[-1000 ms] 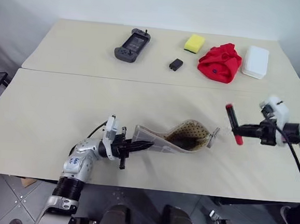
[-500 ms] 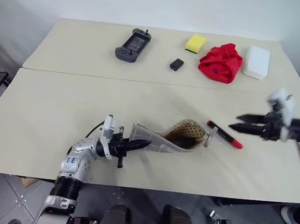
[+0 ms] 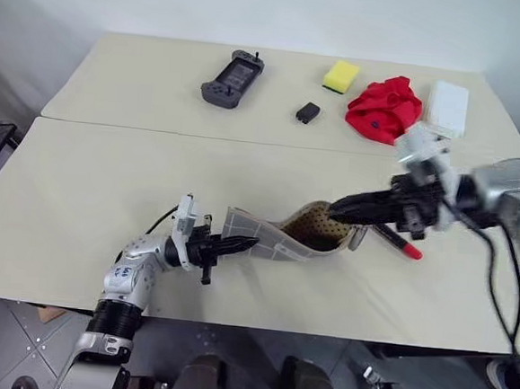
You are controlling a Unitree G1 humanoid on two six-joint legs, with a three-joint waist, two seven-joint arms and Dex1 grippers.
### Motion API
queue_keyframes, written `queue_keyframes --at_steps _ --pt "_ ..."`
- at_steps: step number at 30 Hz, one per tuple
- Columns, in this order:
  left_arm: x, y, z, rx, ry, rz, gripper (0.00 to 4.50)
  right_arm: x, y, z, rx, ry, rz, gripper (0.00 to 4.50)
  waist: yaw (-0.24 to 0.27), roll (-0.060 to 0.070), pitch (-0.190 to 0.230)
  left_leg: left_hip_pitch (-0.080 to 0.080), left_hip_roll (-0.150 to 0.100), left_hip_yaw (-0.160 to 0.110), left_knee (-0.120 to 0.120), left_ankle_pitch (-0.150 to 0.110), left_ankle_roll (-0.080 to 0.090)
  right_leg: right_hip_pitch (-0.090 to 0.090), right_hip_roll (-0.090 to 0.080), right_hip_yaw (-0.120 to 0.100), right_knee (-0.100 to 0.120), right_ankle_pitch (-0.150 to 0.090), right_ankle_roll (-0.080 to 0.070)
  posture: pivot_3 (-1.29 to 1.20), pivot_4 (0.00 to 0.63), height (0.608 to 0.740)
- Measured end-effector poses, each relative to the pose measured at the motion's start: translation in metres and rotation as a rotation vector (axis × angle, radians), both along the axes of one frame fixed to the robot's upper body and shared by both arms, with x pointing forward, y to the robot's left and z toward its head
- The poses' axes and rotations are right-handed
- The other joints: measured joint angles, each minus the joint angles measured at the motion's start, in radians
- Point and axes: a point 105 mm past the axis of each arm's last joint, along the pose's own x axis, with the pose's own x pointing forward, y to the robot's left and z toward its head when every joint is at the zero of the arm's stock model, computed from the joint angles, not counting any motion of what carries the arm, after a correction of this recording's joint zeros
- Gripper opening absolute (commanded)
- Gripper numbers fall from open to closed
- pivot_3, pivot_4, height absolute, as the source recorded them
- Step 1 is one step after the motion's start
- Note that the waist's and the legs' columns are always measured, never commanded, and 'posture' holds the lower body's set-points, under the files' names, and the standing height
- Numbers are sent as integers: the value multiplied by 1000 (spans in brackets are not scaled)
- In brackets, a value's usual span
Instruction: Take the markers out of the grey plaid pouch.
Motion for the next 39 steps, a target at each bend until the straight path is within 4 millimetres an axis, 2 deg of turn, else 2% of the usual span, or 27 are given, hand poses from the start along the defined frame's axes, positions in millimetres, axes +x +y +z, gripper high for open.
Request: queue_keyframes --at_steps 6,13,18,21,29,33,39 --pt "0 0 0 0 0 3 0 12 7 -26 -141 0 -48 33 -4 0 0 0 0 1 0 0 0 0 0 0 0 0 0 0 150 740" --pt "1 -1 -1 -1 2 6 0 22 27 -40 -257 -51 -63 33 -4 0 0 0 0 1 0 0 0 0 0 0 1 0 0 0 150 740" --pt "3 -1 -1 0 -4 11 0 26 43 -59 -336 -104 -65 33 -4 0 0 0 -1 2 0 0 0 0 0 0 1 0 0 0 150 740" --pt "4 -2 -1 -1 -10 14 0 28 48 -68 -392 -163 -45 632 -4 0 0 0 -1 4 0 0 0 0 0 0 1 0 0 0 150 740" --pt "4 -2 -1 1 -13 23 0 36 55 -73 -473 -293 14 3266 -6 0 0 1 -1 6 1 0 0 0 0 0 1 0 0 0 150 740" --pt "5 -2 -3 12 -12 25 0 35 61 -78 -473 -269 47 4422 -12 0 0 1 0 6 1 0 0 1 0 0 2 0 0 0 150 740" --pt "9 1 -10 34 14 40 0 46 76 -101 -475 -203 34 4469 -30 1 -6 10 0 8 -1 1 -1 7 0 2 3 0 0 0 150 740"
